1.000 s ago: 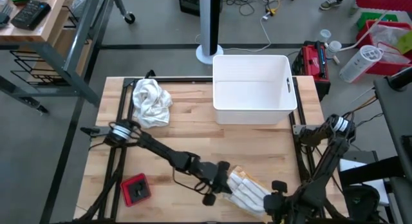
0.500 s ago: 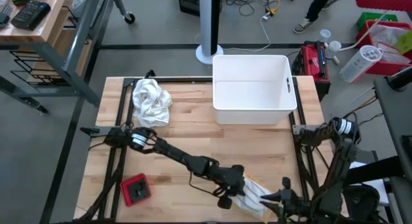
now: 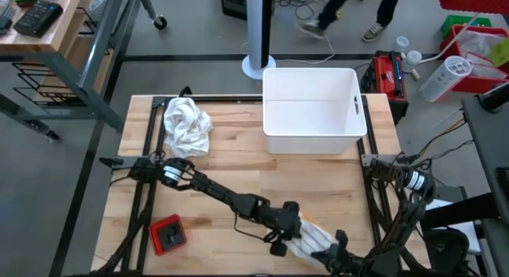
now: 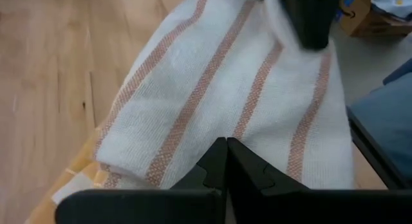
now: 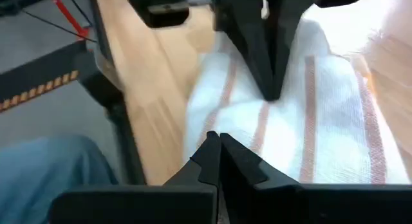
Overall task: Fold towel
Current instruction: Adjust the stack of folded kitchen towels, then fold the white kitchen towel
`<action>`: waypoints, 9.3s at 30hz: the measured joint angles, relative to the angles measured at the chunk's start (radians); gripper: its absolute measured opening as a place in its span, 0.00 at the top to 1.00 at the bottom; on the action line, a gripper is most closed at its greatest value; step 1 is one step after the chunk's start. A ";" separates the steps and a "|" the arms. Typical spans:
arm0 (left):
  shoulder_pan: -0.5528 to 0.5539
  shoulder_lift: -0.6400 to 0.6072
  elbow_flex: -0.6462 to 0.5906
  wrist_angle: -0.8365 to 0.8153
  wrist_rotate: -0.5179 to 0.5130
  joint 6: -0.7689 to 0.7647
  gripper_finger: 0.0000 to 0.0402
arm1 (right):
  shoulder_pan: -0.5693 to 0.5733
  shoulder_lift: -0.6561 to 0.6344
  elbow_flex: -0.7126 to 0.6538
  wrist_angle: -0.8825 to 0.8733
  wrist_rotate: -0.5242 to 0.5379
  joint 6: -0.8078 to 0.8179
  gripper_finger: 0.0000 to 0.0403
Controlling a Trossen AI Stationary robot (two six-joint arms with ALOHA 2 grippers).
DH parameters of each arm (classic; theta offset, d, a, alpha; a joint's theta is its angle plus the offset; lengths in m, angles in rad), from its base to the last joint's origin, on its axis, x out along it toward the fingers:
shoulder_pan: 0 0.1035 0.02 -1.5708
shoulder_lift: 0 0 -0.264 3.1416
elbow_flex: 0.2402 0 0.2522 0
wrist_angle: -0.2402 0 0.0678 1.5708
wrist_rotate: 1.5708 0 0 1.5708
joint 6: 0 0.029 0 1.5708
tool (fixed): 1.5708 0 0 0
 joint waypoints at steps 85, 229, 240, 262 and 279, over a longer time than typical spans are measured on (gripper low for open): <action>-0.021 -0.124 -0.171 -0.051 0.034 0.095 1.00 | -0.122 0.006 0.156 -0.244 -0.746 -0.134 1.00; -0.299 -1.024 -1.072 -0.176 -1.143 -0.466 1.00 | -0.759 0.196 0.222 0.493 -0.795 -1.637 0.88; -0.308 -1.026 -0.988 -0.179 -1.138 -0.350 1.00 | -0.729 0.031 0.220 0.539 -0.697 -1.710 0.99; -0.327 -1.031 -0.596 -0.179 -0.915 0.132 0.99 | -0.532 -0.405 0.080 0.564 -0.011 -1.754 1.00; -0.321 -1.031 -0.676 -0.171 -0.858 0.087 0.70 | -0.534 -0.408 0.080 0.625 0.051 -1.768 1.00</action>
